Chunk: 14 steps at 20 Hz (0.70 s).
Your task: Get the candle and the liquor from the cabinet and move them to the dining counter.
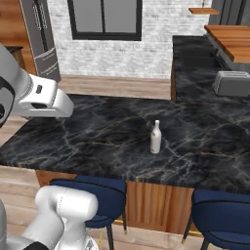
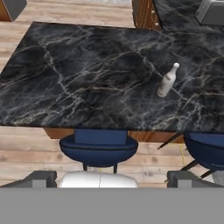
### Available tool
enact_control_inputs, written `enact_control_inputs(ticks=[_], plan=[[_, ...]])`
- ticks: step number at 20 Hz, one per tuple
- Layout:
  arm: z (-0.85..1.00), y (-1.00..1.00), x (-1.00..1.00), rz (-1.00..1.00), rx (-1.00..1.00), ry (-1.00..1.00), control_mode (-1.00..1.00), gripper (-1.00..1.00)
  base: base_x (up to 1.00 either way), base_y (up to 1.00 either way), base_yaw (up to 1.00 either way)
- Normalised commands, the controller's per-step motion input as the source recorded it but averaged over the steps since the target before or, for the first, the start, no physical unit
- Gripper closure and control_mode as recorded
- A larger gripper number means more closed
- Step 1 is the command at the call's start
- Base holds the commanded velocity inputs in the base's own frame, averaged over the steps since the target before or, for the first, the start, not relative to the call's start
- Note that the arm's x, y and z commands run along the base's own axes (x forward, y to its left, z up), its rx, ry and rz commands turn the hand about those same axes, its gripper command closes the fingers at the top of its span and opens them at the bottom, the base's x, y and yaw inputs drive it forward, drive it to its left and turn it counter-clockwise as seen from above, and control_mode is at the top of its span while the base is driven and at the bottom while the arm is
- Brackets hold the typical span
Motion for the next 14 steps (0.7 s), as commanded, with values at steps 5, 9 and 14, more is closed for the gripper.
enact_control_inputs(ticks=[5,9,14], plan=[[0.00,0.00,0.00,0.00,0.00,0.00,1.00,-1.00,-0.98,0.23,-0.03],[0.00,0.00,0.00,0.00,0.00,0.00,1.00,-1.00,-1.00,0.94,0.00],[0.00,0.00,0.00,0.00,0.00,0.00,1.00,-1.00,-1.00,1.00,0.02]])
